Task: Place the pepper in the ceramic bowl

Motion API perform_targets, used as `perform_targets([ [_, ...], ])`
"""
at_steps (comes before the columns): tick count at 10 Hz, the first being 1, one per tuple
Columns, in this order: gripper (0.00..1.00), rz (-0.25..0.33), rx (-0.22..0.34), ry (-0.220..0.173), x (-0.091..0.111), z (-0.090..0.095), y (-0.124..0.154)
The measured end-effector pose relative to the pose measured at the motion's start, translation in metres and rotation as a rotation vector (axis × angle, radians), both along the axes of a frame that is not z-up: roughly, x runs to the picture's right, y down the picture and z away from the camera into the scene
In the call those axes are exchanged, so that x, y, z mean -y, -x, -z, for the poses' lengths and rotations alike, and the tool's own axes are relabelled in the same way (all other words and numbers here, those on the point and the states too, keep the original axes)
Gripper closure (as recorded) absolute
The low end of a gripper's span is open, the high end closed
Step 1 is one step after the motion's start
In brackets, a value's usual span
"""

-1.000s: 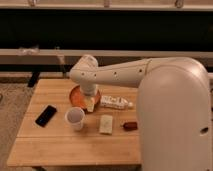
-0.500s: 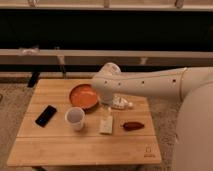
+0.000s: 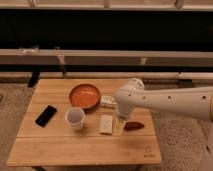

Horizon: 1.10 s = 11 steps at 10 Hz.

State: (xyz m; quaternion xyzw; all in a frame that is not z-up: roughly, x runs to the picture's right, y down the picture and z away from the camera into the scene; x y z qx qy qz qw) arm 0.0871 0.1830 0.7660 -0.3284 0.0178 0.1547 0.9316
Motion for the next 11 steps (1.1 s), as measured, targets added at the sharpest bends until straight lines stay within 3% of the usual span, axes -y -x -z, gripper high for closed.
perform_targets([
  [2, 0.20, 0.003, -0.003, 0.021, -0.008, -0.008, -0.005],
  [5, 0.20, 0.018, -0.003, 0.043, -0.004, -0.025, -0.014],
  [11, 0.20, -0.013, -0.007, 0.061, -0.019, -0.055, -0.044],
])
